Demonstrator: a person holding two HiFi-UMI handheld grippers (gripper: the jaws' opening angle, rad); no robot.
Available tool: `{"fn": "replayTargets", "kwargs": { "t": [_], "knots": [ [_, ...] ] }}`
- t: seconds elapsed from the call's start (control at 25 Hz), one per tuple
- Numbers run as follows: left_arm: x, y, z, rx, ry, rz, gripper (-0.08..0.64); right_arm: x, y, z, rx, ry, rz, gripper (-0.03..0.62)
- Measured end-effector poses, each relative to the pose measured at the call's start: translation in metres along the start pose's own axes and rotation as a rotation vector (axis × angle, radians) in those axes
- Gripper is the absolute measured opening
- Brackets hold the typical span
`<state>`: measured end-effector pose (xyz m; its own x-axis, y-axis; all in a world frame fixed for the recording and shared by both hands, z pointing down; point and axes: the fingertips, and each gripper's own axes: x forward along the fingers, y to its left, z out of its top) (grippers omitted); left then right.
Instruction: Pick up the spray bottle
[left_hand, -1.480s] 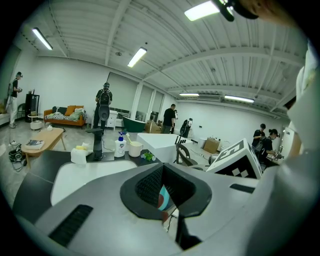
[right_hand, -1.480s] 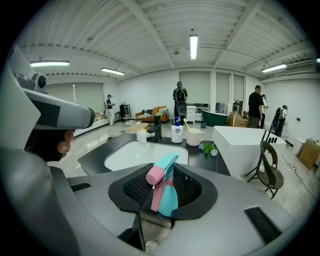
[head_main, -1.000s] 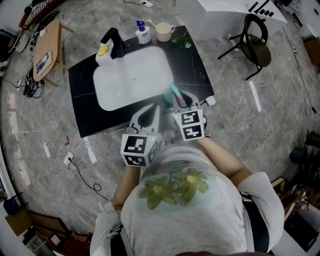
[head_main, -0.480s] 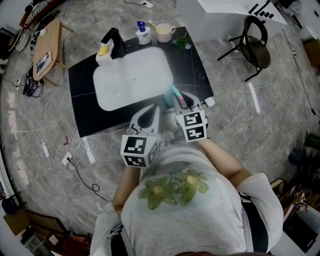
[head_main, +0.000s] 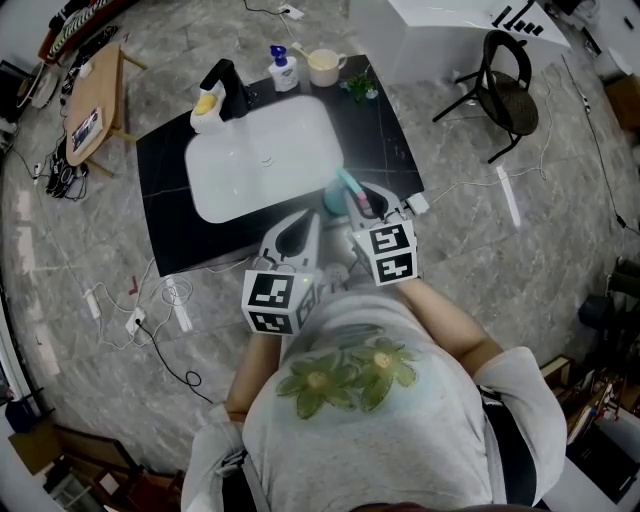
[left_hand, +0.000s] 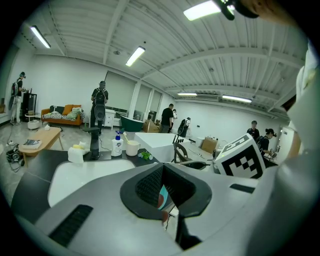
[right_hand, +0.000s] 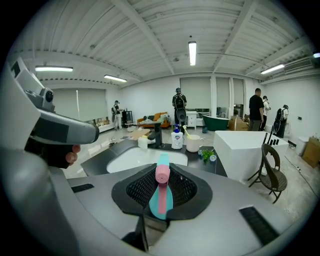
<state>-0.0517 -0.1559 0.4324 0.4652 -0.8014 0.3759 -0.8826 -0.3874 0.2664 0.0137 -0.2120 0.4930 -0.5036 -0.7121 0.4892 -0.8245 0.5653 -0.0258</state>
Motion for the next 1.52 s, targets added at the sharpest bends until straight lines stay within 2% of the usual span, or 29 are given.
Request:
{"fn": "replayTargets", "kwargs": {
  "t": [0.52,0.96,1.52],
  "knots": [
    [-0.006,-0.003,0.001,-0.004,-0.023,-0.011,0.008,-0.025,0.012,0.026,0.004,-0.056,0.013,0.071],
    [-0.019,-0.025,0.002,0.031,-0.033,-0.062,0.008,-0.064,0.025,0.047,-0.002,-0.122,0.006,0.071],
    [-0.068,-0.046,-0.007,0.031,-0.058,-0.075,0.008,-0.114,0.074,0.054,-0.047,-0.178,0.034,0.071]
  ]
}}
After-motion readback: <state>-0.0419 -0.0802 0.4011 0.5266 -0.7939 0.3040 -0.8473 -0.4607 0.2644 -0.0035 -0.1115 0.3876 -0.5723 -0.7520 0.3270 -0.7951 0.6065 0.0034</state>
